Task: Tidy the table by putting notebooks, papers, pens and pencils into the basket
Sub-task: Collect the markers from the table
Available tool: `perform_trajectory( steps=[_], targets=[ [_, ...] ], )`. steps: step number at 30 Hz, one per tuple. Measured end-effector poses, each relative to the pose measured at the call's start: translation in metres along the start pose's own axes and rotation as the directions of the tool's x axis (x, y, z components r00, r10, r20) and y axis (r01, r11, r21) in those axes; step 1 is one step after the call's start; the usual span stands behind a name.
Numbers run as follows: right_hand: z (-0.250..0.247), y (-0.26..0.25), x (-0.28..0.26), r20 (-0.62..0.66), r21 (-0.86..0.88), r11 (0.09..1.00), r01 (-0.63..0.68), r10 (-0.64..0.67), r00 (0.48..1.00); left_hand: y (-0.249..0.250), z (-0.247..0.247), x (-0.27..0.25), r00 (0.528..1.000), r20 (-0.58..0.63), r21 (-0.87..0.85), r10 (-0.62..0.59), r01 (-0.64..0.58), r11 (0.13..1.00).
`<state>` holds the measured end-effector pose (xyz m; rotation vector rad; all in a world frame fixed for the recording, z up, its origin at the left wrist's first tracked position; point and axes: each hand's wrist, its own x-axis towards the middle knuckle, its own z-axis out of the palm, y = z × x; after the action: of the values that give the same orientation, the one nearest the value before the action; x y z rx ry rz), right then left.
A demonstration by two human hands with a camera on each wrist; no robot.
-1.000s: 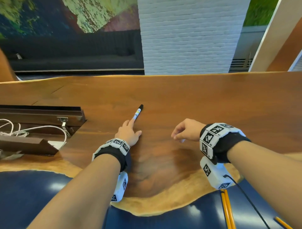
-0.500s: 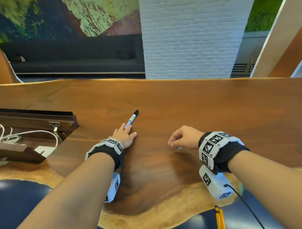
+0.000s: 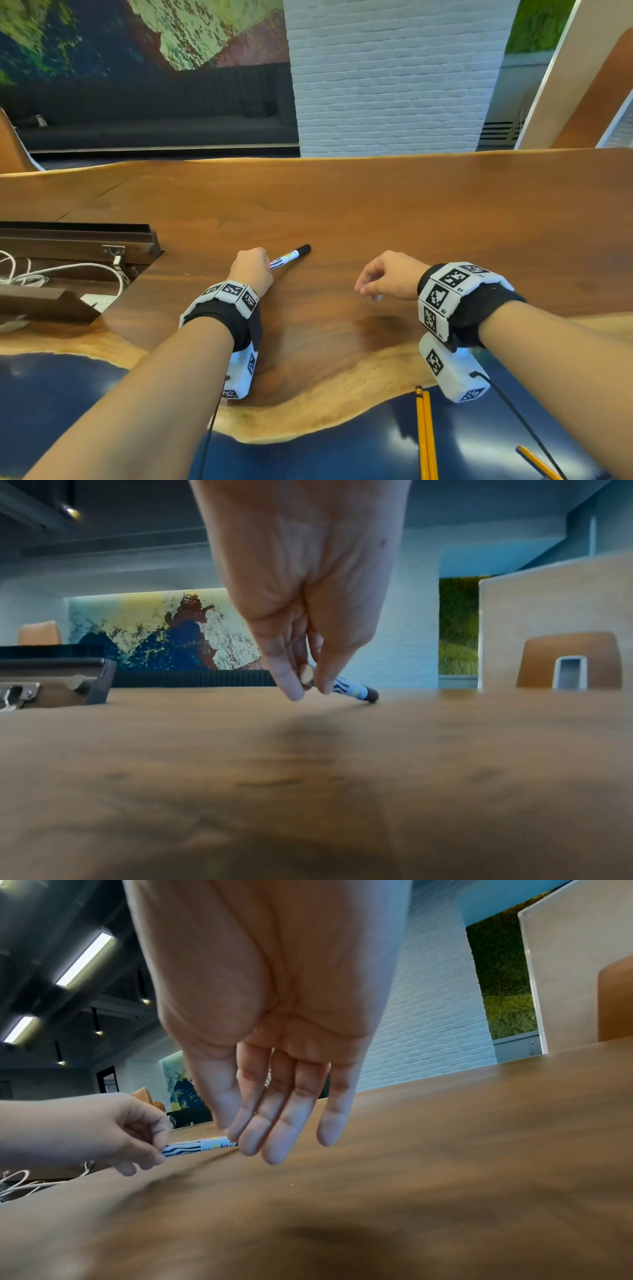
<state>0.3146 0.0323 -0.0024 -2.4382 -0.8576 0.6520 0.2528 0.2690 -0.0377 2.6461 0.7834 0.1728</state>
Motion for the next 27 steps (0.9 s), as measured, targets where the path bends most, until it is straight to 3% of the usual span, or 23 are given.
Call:
perform_trajectory(
  steps=[7,15,17,23,27],
  targets=[
    [-0.004,-0.007,-0.063,-0.061,-0.013,1.0,-0.019,0.018,0.998,0.03,-0.028,-0.067,0.989,-0.146,-0.251,0.036,-0.072,0.965],
    [0.015,-0.014,-0.169,-0.203,0.022,0.999,0.049,-0.043,0.978,0.061,-0.058,-0.188,0.984,-0.111,-0.377,0.137,-0.169,0.911],
    [0.023,-0.011,-0.2,-0.223,0.019,0.999,0.044,-0.038,0.974,0.068,-0.058,-0.22,0.987,-0.06,-0.493,0.147,-0.157,0.856],
    [0.029,0.013,-0.29,-0.234,-0.03,0.999,-0.019,0.011,0.972,0.106,-0.054,-0.308,0.964,0.115,-0.819,0.24,-0.045,0.573],
    [0.021,0.035,-0.35,-0.224,0.047,0.998,-0.042,0.052,0.973,0.132,-0.047,-0.357,0.929,0.171,-0.842,0.328,-0.035,0.539]
  ],
)
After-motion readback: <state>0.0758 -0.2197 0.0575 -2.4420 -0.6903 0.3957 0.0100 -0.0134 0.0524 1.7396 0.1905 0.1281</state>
